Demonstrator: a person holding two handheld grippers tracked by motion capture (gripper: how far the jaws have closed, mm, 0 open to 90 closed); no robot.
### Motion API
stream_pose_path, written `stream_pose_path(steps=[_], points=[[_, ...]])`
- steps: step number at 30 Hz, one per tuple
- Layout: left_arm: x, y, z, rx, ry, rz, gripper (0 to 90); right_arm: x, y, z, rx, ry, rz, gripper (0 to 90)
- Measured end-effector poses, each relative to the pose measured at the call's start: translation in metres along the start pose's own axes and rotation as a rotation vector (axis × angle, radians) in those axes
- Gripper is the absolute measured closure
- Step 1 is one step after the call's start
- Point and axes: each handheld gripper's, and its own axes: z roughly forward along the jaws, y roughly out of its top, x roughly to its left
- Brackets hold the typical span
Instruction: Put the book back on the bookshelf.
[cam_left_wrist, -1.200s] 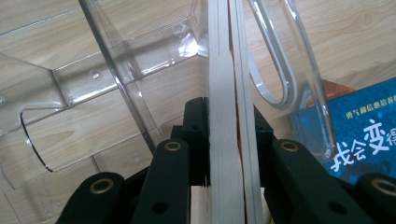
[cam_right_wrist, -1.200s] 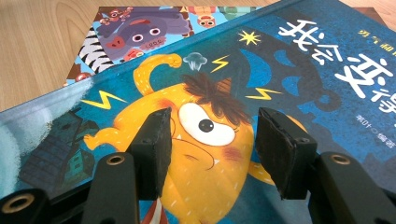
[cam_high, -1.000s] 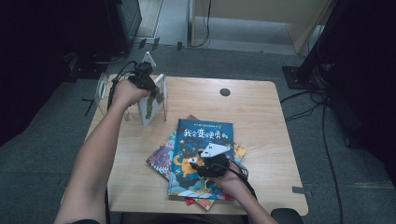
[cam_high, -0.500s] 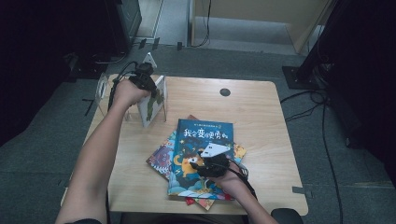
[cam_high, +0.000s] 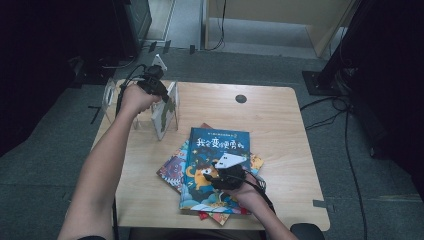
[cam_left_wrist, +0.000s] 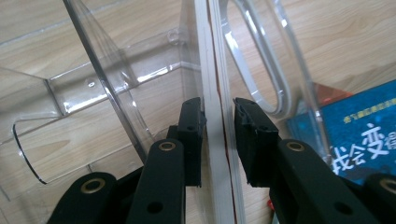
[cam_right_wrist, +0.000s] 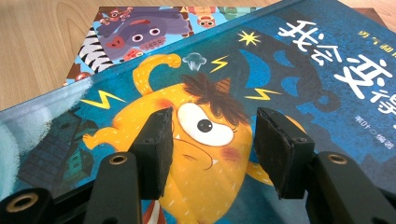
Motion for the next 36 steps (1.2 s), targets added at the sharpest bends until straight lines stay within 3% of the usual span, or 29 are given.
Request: stream_pose_path(steps=[9,12,19,36], points=[[0.004,-0.005,-0.018,-0.045,0.000,0.006,67.0,-0.001,0.000,0.000,0.000,0.004,0.005,47.5],[0.004,-0.009,-0.025,-0.090,-0.001,0.039,64.6,-0.001,0.000,0.000,-0.002,0.006,0.011,47.7],[0.004,-0.018,-0.035,-0.105,-0.029,0.043,63.4,-0.001,0.000,0.000,0.000,0.007,0.009,47.8],[-0.003,-0.058,-0.051,-0.168,-0.097,0.062,65.7,-0.011,-0.005,-0.007,-0.012,0.004,0.058,50.4]])
